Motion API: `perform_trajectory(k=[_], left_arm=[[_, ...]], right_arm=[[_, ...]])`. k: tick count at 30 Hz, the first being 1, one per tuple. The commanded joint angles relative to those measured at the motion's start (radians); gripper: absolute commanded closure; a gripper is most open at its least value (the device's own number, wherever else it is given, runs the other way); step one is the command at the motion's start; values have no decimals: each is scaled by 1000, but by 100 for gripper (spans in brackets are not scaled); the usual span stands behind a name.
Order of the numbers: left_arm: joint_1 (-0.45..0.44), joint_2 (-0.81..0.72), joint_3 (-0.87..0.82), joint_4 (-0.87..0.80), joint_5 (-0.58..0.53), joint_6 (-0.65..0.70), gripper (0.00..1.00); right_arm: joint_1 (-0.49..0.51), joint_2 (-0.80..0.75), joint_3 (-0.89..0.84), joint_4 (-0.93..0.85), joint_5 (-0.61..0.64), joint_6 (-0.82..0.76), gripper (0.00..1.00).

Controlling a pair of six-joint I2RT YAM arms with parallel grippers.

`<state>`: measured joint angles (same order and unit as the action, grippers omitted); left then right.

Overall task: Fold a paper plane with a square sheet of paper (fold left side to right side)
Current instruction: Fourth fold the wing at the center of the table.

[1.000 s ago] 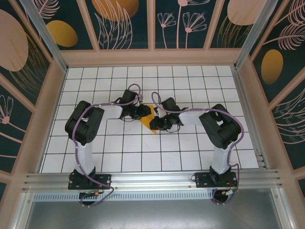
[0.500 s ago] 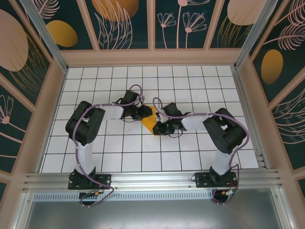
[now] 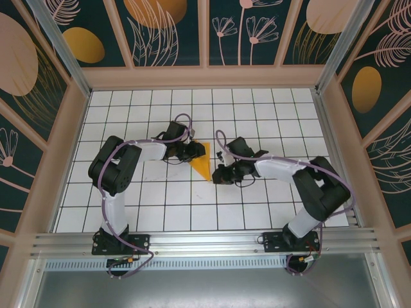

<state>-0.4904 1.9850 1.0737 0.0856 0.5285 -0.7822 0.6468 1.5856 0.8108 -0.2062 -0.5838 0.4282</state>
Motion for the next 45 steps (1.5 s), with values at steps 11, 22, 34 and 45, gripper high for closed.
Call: perform_trajectory(k=[11, 22, 34, 45], left_arm=[[7, 29, -24, -60, -67, 23, 66], [9, 27, 28, -93, -84, 41, 63], [78, 85, 134, -105, -96, 87, 59], [149, 178, 234, -145, -105, 136, 59]], right_arm=[[33, 179, 149, 168, 38, 47, 87], [43, 256, 74, 69, 157, 35, 89], [59, 236, -40, 45, 176, 30, 94], [63, 235, -34, 41, 167, 29, 94]])
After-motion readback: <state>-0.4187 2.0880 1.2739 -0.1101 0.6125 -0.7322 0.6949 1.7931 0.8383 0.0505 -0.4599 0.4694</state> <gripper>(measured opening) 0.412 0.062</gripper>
